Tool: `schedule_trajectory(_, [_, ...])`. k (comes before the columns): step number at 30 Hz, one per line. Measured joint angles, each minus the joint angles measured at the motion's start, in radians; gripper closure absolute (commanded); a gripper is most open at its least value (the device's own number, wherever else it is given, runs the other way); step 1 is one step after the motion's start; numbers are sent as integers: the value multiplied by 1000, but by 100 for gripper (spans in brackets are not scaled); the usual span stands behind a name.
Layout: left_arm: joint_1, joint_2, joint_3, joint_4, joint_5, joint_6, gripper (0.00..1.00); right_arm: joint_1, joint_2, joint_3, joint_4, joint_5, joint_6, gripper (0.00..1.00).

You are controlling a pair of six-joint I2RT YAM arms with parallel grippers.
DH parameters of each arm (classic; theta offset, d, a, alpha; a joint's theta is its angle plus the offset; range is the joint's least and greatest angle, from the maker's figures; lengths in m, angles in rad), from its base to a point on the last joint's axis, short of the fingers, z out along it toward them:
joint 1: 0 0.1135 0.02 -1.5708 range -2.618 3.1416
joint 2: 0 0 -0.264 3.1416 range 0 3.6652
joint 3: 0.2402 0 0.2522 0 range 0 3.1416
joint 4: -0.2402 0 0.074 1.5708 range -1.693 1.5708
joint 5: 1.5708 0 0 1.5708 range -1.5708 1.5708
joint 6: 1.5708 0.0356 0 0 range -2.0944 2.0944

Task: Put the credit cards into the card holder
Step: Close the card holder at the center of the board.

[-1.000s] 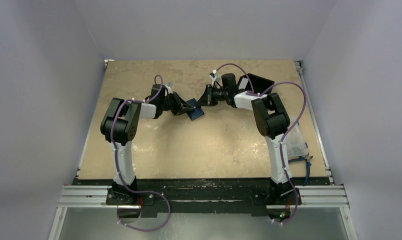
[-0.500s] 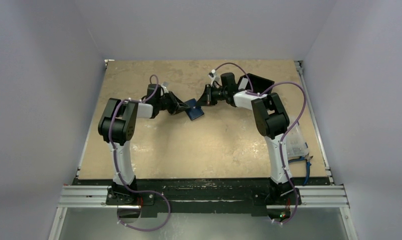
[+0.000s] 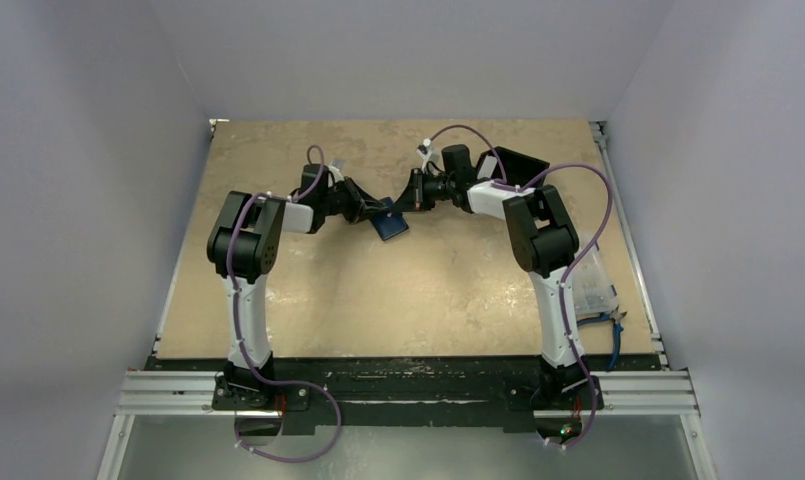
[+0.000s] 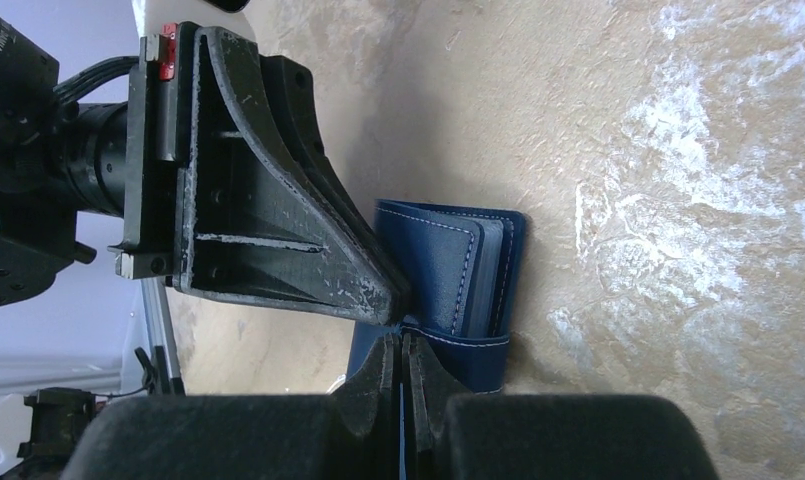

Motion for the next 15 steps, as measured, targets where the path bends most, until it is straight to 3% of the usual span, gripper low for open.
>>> schedule_trajectory(5, [-2, 3, 32, -67, -18, 8, 100, 0, 4, 8, -6, -4, -3, 100])
schedule_trajectory(15, [-3, 3, 8, -32, -32, -26, 100, 1, 5, 14, -15, -11, -19, 100])
